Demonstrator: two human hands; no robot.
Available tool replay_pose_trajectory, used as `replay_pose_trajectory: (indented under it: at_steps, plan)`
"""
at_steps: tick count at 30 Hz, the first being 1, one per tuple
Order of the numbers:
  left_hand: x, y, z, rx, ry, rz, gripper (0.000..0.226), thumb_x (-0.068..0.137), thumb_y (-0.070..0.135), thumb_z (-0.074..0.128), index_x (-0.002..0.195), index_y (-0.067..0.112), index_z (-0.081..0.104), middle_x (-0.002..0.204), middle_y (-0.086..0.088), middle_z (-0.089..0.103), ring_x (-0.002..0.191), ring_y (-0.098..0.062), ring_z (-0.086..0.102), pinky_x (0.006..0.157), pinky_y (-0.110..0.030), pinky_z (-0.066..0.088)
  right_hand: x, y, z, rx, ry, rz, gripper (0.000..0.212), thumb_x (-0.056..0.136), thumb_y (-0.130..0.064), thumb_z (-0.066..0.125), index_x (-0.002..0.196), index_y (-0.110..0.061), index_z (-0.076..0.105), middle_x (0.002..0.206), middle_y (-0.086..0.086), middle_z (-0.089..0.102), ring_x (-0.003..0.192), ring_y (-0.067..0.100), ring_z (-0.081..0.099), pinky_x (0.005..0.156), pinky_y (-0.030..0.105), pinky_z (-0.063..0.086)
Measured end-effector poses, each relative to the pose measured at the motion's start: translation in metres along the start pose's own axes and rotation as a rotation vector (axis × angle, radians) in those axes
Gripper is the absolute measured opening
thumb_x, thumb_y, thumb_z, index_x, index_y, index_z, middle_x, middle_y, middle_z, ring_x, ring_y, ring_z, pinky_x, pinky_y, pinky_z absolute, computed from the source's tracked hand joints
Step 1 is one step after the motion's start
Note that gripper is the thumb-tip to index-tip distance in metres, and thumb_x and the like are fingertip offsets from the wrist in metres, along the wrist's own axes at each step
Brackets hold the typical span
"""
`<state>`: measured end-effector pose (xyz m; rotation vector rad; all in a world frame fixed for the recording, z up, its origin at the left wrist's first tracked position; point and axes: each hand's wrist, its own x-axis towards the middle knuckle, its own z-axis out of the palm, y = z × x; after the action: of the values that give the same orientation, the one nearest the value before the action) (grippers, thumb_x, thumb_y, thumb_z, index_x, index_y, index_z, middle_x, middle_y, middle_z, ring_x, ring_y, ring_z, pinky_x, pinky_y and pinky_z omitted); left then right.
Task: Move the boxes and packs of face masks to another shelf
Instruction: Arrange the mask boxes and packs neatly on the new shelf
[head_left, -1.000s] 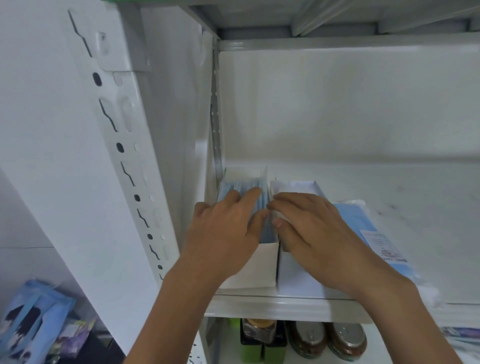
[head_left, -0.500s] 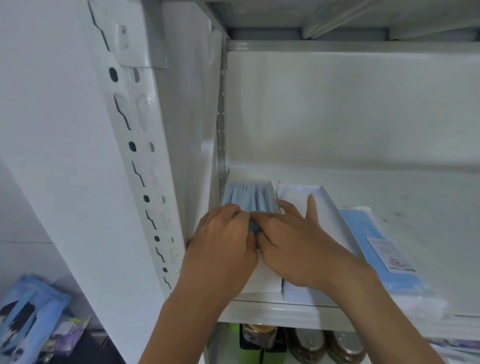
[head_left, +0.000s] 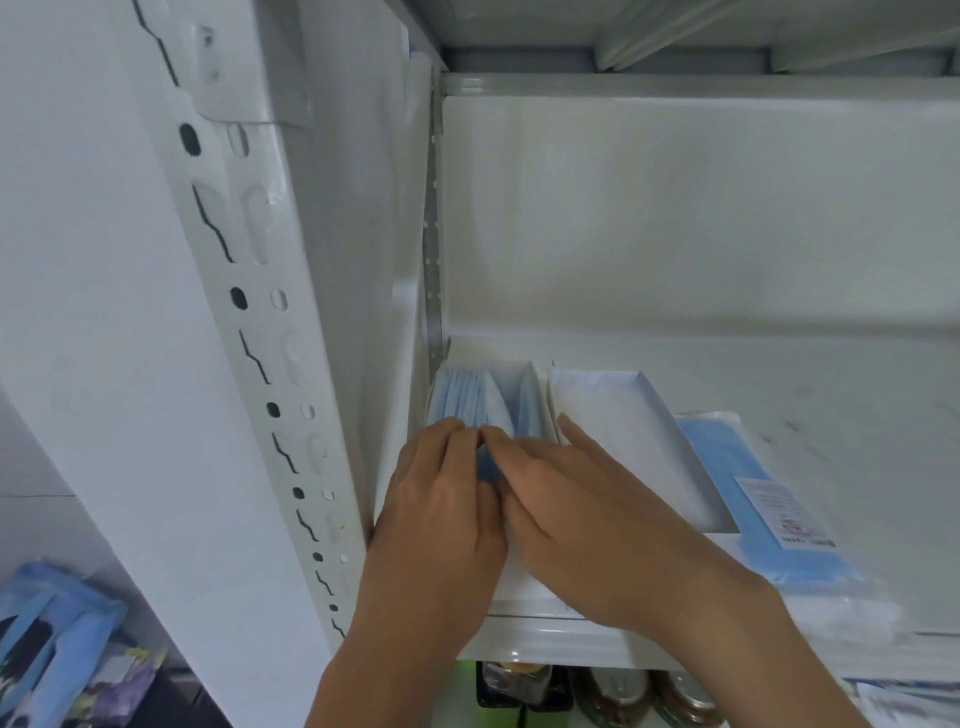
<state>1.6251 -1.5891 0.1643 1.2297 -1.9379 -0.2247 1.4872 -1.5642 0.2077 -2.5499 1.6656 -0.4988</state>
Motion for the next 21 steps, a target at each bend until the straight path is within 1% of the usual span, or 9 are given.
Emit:
replay_pose_trajectory:
  at_steps: [3, 6, 8, 10, 11, 14, 17, 19, 21]
  plan:
    - [-0.001, 0.000, -0.001, -0.050, 0.015, -0.006, 0.024, 0.093, 0.015, 0.037, 0.108, 0.021, 0.055, 0.107, 0.008, 0.056, 0.102, -0.012, 0.052, 0.083, -0.023, 0.045, -0.002, -0.004, 0.002, 0.114, -0.005, -0.006, 0.051, 0.106, -0.021, 0.031, 0.157, -0.019, 0.022, 0.101, -0.014, 0.055, 0.086, 0.000, 0.048, 0.111, 0.023, 0.030]
    - [-0.001, -0.001, 0.000, -0.038, -0.017, -0.014, 0.033, 0.092, 0.018, 0.036, 0.119, 0.019, 0.056, 0.120, 0.005, 0.057, 0.117, -0.015, 0.052, 0.094, -0.027, 0.046, -0.005, -0.002, 0.005, 0.203, 0.047, 0.079, 0.063, 0.105, -0.026, 0.031, 0.160, -0.031, 0.000, 0.121, -0.027, 0.046, 0.110, -0.013, 0.041, 0.107, 0.011, 0.016]
    - [-0.003, -0.002, 0.001, -0.003, -0.017, -0.031, 0.043, 0.093, 0.019, 0.036, 0.130, 0.015, 0.056, 0.136, 0.001, 0.054, 0.130, -0.016, 0.046, 0.103, -0.026, 0.040, -0.008, 0.001, 0.003, 0.054, 0.124, 0.124, 0.055, 0.105, -0.031, 0.031, 0.158, -0.028, 0.019, 0.148, -0.019, 0.040, 0.133, -0.005, 0.031, 0.118, 0.019, 0.003]
    - [-0.003, -0.003, 0.001, 0.032, -0.016, -0.033, 0.044, 0.095, 0.017, 0.038, 0.135, 0.012, 0.056, 0.144, -0.003, 0.050, 0.136, -0.018, 0.043, 0.106, -0.027, 0.037, -0.010, 0.004, -0.002, -0.188, 0.113, 0.191, 0.045, 0.105, -0.038, 0.024, 0.145, -0.029, 0.043, 0.151, -0.012, 0.043, 0.142, 0.011, 0.028, 0.124, 0.034, -0.003]
    - [-0.003, -0.003, 0.002, 0.048, -0.020, -0.027, 0.042, 0.096, 0.015, 0.040, 0.135, 0.011, 0.057, 0.145, -0.005, 0.050, 0.138, -0.020, 0.042, 0.107, -0.030, 0.039, -0.010, 0.004, -0.004, -0.265, 0.078, 0.222, 0.047, 0.104, -0.042, 0.019, 0.138, -0.029, 0.048, 0.148, -0.011, 0.046, 0.144, 0.014, 0.027, 0.124, 0.039, -0.003]
    - [-0.003, -0.004, 0.003, 0.074, -0.022, -0.020, 0.037, 0.097, 0.013, 0.046, 0.131, 0.010, 0.061, 0.144, -0.009, 0.053, 0.136, -0.025, 0.046, 0.105, -0.041, 0.047, -0.013, -0.002, -0.005, -0.376, -0.009, 0.233, 0.070, 0.097, -0.047, -0.006, 0.138, -0.028, 0.047, 0.151, -0.007, 0.046, 0.151, 0.022, 0.018, 0.123, 0.047, -0.008]
    - [-0.004, -0.004, 0.004, 0.070, -0.002, -0.018, 0.034, 0.098, 0.014, 0.048, 0.128, 0.009, 0.063, 0.142, -0.008, 0.053, 0.135, -0.024, 0.046, 0.103, -0.041, 0.049, -0.014, -0.005, -0.007, -0.450, -0.074, 0.209, 0.094, 0.082, -0.046, -0.025, 0.147, -0.024, 0.040, 0.157, -0.003, 0.040, 0.155, 0.025, 0.006, 0.119, 0.054, -0.017]
    - [-0.004, -0.005, 0.005, 0.065, 0.012, -0.008, 0.033, 0.098, 0.016, 0.048, 0.127, 0.009, 0.063, 0.142, -0.007, 0.054, 0.135, -0.023, 0.046, 0.103, -0.036, 0.046, -0.013, -0.008, -0.009, -0.447, -0.093, 0.201, 0.090, 0.084, -0.045, -0.022, 0.144, -0.023, 0.042, 0.152, -0.002, 0.046, 0.155, 0.026, 0.008, 0.118, 0.057, -0.019]
    - [-0.004, -0.002, 0.004, 0.059, 0.015, -0.007, 0.040, 0.097, 0.027, 0.038, 0.124, 0.009, 0.064, 0.139, -0.007, 0.055, 0.132, -0.022, 0.048, 0.099, -0.030, 0.041, -0.011, -0.012, -0.010, -0.414, -0.114, 0.175, 0.064, 0.096, -0.040, -0.003, 0.133, -0.024, 0.047, 0.136, -0.005, 0.057, 0.150, 0.029, 0.021, 0.117, 0.062, -0.012]
